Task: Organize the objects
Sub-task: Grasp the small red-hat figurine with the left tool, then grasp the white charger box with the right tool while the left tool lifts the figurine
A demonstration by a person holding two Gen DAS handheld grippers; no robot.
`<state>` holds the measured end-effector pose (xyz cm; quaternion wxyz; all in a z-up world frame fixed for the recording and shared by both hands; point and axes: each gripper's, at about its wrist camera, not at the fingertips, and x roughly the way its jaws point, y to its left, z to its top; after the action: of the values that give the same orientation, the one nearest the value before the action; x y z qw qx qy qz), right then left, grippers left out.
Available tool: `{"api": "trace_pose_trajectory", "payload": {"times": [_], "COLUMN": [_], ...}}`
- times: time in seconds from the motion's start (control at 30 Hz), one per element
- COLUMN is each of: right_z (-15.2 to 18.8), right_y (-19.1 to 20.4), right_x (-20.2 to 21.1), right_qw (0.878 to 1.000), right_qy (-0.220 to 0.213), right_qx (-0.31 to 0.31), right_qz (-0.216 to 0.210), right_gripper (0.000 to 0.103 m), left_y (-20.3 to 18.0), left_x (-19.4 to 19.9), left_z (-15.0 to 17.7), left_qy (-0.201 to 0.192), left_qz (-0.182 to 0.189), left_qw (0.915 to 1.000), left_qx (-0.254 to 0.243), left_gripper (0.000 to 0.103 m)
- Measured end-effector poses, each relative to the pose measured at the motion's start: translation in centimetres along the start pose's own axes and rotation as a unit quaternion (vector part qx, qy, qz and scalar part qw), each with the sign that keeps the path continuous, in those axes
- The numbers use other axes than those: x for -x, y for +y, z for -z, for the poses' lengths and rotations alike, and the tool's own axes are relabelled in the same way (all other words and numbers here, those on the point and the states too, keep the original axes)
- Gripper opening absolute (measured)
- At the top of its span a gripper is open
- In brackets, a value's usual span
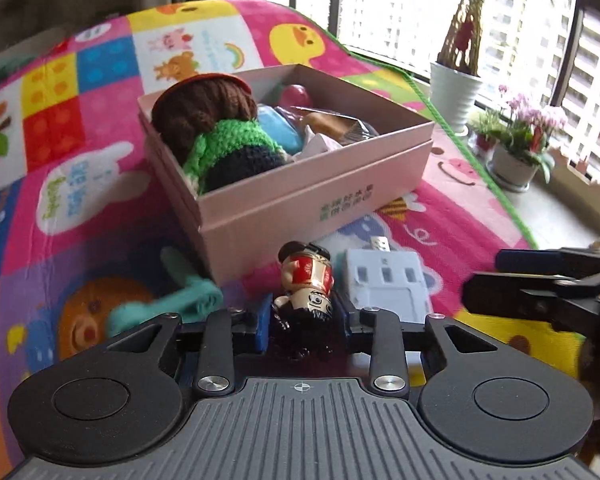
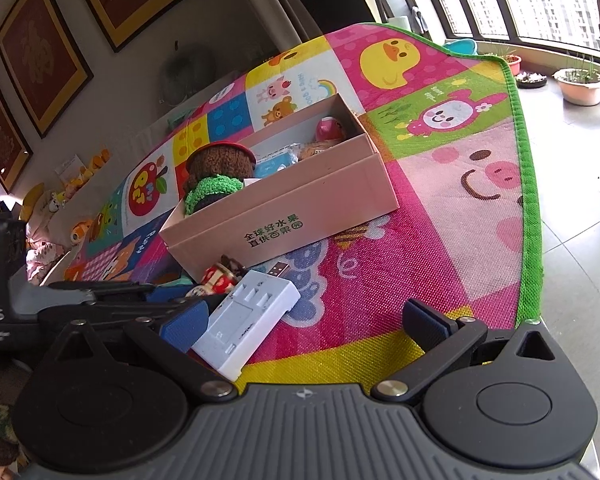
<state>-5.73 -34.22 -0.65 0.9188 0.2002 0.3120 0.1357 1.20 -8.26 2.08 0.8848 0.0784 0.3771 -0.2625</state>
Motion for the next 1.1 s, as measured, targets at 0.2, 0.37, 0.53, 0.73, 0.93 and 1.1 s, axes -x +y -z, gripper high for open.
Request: {"api": "trace_pose_trajectory", "payload": {"times": [0.2, 0.37, 0.53, 0.73, 0.93, 1.1], "right_z": [0.1, 0.5, 0.3, 1.2, 4.0, 3.5], "right_y": [0.8, 3.6, 7.3, 10.5, 12.3, 10.7], "right_x": [-0.3, -1.1, -4.0, -5.5, -2.8, -1.3], "right_qw": [1.0, 0.995, 0.988, 0.976, 0.952, 0.953], "right_qy": [0.006, 0.024, 0.053, 0.078, 0.098, 0.1], "right_qx": [0.024, 0.091, 0.132, 0.194, 0.287, 0.28], "right_qz": [0.018, 0.038, 0.066, 0.061, 0.036, 0.056], "right_gripper": [0.103, 0.103, 0.092, 0.06, 0.056, 0.057], "left_y": [0.5, 3.4, 5.9, 5.8, 5.6, 5.6], "left_x": [6.4, 9.9, 10.5, 10.1, 9.7, 9.8], "left_z": [5.6, 9.1, 9.5, 9.3, 9.2, 9.2], "left_qy": [-0.008, -0.02, -0.025, -0.028, -0.03, -0.031], "left_qz": [-0.015, -0.076, -0.093, -0.086, -0.084, -0.083], "left_qw": [0.9992, 0.9909, 0.9834, 0.9845, 0.9848, 0.9845], "left_qx": [0.035, 0.11, 0.154, 0.15, 0.149, 0.151], "left_gripper": [0.035, 0.035, 0.035, 0.035, 0.035, 0.035]}}
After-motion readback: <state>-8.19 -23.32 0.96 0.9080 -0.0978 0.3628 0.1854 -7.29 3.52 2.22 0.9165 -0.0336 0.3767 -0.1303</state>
